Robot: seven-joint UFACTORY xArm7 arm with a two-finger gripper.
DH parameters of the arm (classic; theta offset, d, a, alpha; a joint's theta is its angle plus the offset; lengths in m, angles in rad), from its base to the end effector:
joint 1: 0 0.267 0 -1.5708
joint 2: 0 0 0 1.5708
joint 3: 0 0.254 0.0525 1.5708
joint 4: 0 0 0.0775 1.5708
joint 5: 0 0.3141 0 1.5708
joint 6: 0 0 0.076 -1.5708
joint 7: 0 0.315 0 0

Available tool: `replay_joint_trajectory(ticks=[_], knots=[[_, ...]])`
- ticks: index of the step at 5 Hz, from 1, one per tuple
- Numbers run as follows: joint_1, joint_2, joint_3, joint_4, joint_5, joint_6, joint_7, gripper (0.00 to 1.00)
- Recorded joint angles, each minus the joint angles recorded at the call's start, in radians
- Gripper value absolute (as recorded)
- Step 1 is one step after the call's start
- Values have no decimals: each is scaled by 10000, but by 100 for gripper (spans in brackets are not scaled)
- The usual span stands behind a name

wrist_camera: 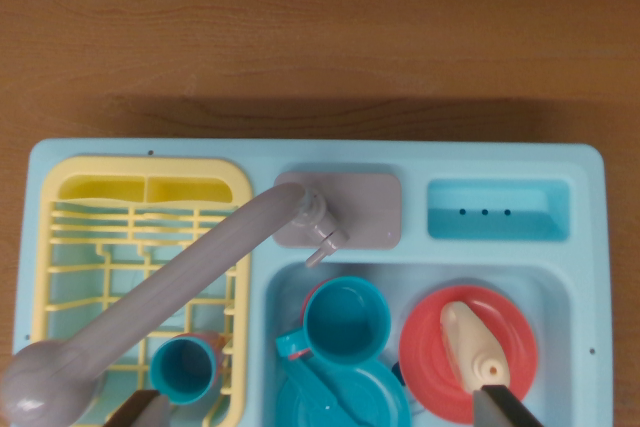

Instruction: Pick detergent from the sink

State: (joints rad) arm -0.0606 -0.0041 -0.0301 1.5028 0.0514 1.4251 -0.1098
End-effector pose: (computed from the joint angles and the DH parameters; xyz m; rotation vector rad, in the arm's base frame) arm 0.4708 -0.0273 0.2712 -3.0958 -0.0212 -0.1340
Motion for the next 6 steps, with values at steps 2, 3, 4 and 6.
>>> replay_joint_trajectory(ticks=[2,3,4,6], knots=[[-41,92,-48,-269,63,-359,-249,0],[-41,92,-48,-269,63,-359,-249,0],[-85,191,-99,-559,132,-747,-518,0],[-130,292,-151,-854,201,-1140,-791,0]])
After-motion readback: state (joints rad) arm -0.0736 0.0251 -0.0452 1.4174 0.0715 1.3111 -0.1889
